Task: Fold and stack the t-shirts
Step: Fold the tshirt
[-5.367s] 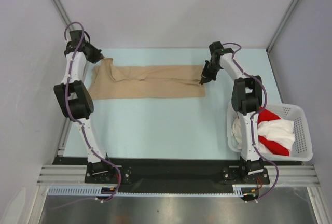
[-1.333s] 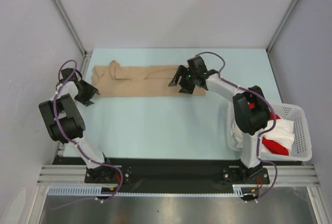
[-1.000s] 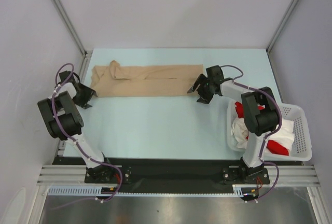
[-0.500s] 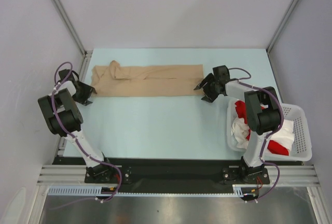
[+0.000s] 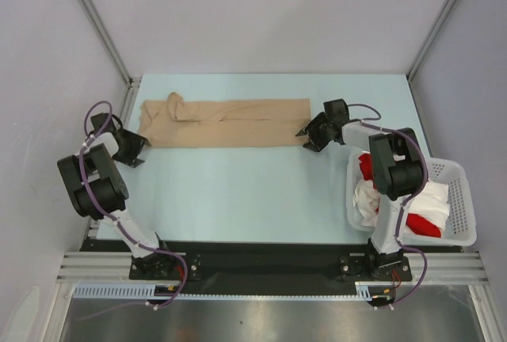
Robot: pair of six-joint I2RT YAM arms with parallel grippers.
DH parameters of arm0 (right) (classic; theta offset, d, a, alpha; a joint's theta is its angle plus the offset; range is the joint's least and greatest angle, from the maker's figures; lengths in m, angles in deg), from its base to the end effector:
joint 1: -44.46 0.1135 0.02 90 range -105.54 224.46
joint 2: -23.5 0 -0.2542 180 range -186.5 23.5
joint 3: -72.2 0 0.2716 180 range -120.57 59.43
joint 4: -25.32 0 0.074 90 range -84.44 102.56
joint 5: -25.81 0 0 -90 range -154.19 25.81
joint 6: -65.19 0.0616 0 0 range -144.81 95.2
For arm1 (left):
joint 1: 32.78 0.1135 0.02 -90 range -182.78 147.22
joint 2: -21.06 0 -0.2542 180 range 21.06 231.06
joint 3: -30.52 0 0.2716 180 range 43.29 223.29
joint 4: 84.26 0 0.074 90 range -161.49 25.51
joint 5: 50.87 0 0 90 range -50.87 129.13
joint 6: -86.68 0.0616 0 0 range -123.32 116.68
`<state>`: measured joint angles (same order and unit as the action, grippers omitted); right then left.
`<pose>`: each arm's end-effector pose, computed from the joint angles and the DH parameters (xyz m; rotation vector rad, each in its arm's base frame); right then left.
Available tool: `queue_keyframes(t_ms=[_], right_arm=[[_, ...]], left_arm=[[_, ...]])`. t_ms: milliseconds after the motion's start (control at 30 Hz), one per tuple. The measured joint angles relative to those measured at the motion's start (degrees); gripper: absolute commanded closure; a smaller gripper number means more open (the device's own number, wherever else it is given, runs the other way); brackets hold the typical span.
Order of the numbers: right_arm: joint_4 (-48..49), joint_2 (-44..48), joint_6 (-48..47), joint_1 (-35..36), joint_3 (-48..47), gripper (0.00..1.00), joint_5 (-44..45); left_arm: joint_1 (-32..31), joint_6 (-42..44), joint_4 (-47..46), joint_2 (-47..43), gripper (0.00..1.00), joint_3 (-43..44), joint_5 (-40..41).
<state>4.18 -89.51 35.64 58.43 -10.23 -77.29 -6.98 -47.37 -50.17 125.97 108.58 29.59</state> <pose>0.4199 0.1189 0.1041 0.9421 2.4596 0.7930 0.3584 0.1619 0.1187 -1.4692 2.2041 -0.3270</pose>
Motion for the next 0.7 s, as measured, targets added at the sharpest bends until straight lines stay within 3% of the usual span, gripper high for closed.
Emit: queue_keyframes(t_ms=[200, 400, 533, 667, 700], right_arm=[[0.15, -0.94, 0.09, -0.26, -1.05, 0.45, -0.33], [0.13, -1.86, 0.15, -0.50, -1.99, 0.47, -1.25], [0.00, -2.08, 0.33, -0.68, -2.14, 0.50, -1.33], [-0.33, -2.97, 0.55, -0.85, -3.02, 0.58, -1.46], [-0.33, -3.19, 0.59, -0.92, -3.17, 0.64, -1.51]], left_arm=[[0.11, 0.00, -0.81, -3.80, 0.33, -2.03, -0.22], [0.13, -1.51, -0.96, 0.13, 0.32, 2.45, -1.16], [0.13, -2.51, 0.68, 4.02, 0.39, 6.60, 0.17], [0.17, -3.02, 2.95, 5.51, 0.46, 7.65, 1.66], [0.17, -3.08, 3.48, 6.16, 0.48, 8.24, 1.84]])
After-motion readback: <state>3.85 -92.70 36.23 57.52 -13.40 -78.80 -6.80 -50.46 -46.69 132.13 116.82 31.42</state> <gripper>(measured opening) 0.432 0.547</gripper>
